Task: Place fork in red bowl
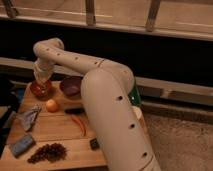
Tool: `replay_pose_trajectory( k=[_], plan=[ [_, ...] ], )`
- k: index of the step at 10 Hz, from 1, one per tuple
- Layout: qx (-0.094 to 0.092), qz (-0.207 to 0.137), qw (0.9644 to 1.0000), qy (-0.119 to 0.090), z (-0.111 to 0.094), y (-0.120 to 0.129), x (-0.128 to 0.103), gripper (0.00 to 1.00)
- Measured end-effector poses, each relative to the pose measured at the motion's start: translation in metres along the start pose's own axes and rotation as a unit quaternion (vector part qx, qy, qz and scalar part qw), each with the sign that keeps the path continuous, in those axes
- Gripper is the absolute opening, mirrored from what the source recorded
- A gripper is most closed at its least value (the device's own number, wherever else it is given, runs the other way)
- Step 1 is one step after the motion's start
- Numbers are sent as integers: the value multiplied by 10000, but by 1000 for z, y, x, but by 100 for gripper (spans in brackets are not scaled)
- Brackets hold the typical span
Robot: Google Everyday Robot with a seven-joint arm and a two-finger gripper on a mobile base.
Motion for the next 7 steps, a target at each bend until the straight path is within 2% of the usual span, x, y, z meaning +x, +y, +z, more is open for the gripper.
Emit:
replay_pose_trajectory(
  k=[4,6,7],
  plan=[
    [-1,-21,10000,-12,2,2,0,0],
    [-7,-29,9999,-131,9,-2,-10,0],
    [-43,-94,9998,-185,16,4,-19,0]
  ],
)
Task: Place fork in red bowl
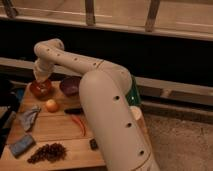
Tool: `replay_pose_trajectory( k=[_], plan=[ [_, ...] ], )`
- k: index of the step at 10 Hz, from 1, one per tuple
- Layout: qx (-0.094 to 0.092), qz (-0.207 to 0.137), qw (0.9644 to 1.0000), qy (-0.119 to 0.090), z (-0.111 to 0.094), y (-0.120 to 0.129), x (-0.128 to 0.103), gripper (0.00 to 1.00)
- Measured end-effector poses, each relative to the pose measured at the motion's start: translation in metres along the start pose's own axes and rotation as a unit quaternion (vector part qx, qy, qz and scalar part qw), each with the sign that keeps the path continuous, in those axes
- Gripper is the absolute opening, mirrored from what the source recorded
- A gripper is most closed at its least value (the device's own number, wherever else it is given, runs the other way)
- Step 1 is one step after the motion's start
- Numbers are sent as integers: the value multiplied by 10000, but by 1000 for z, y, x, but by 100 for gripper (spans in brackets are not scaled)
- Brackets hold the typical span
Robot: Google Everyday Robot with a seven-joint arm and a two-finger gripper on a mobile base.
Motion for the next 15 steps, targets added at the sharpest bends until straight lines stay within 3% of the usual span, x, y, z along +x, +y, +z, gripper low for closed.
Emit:
replay_pose_trajectory(
  k=[2,8,13,14,15],
  plan=[
    [7,-104,9999,-83,13,5,-13,0],
    [240,-57,9983,-536,19,-17,-30,0],
    [163,-95,9970,-749,47,-15,-48,0],
    [171,-109,9967,-786,49,-15,-50,4],
    [181,-132,9962,-838,53,-14,-53,14]
  ],
)
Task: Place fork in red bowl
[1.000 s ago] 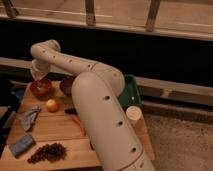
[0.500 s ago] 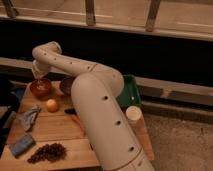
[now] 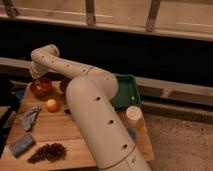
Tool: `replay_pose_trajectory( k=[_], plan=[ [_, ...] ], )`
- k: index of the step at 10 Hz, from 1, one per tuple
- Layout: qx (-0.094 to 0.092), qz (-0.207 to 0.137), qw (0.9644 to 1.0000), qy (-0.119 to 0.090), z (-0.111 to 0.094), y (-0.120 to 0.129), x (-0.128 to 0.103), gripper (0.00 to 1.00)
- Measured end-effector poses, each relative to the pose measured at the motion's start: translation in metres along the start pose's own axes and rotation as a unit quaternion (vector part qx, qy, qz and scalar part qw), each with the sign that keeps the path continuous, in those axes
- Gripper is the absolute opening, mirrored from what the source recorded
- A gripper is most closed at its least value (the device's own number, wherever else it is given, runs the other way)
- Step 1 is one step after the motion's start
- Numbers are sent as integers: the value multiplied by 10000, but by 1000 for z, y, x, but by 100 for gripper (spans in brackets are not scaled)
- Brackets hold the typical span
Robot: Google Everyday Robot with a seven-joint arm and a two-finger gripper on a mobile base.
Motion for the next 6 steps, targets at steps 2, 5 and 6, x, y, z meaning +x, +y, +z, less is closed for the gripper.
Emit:
replay_pose_trajectory(
  k=[2,5,6],
  plan=[
    [34,25,10000,-82,8,-2,-3,35],
    [72,40,9999,-74,22,-6,-5,61],
    [91,28,9999,-49,28,-7,-4,63]
  ],
)
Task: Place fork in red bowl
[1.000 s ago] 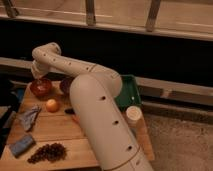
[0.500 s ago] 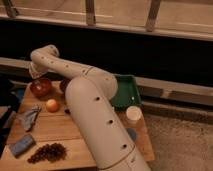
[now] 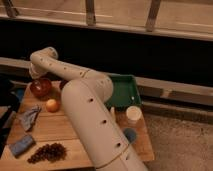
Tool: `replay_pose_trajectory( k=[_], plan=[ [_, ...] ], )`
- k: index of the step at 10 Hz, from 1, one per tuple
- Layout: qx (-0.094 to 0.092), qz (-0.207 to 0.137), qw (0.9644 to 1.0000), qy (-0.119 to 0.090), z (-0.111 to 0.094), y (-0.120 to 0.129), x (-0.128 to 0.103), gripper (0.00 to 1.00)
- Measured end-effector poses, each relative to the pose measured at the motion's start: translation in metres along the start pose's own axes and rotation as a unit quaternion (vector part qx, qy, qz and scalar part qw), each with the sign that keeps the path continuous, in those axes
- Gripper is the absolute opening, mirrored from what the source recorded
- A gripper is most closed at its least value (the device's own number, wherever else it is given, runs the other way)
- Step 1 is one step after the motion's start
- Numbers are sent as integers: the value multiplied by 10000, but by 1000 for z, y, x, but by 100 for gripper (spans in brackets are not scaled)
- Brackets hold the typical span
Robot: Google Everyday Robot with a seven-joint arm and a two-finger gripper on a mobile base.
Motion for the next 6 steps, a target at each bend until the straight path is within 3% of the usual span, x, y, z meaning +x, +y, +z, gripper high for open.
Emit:
replay_pose_trajectory(
  k=[6],
  plan=[
    [40,104,9998,154,12,-9,13,63]
  ],
)
